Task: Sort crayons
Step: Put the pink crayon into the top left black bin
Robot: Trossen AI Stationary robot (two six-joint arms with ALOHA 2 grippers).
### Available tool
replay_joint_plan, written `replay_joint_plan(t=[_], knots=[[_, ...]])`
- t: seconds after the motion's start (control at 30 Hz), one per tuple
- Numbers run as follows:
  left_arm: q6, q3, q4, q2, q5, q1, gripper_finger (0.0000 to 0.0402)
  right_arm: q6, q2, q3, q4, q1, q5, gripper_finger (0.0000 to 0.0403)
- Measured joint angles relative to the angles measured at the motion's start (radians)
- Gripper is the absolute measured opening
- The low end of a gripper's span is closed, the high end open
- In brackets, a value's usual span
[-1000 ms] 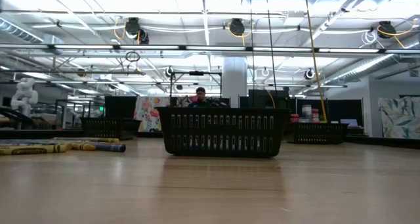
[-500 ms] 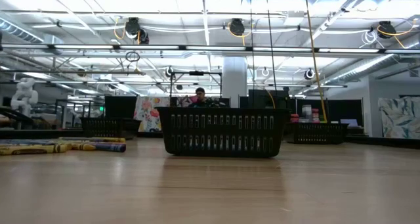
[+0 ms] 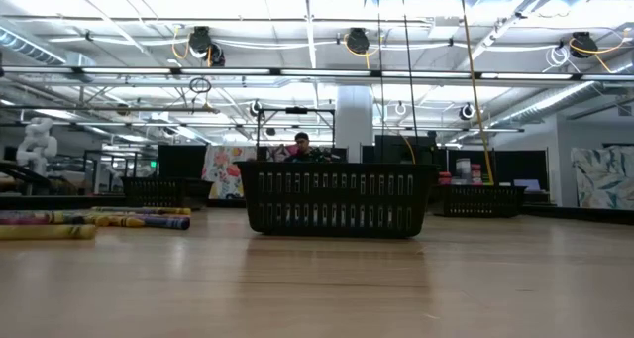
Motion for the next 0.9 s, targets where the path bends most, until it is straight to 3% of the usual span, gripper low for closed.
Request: replay_joint_plan(t=[0.27,0.43,0.9], knots=[[0.007,0.058,-0.128,-0.020,0.073,-0.010,0.0002,0.000,0.000,0.000,0.000,0.000,0.000,0.0000],[-0.004,0.091,-0.212,-0.098,0.037,-0.008,0.0000,0.000,0.000,0.000,0.000,0.000,0.000,0.0000],[-0.082,0.094,-0.280,-0.378,-0.482,0.035,0.0000,0.000,0.000,0.000,0.000,0.000,0.000,0.0000]])
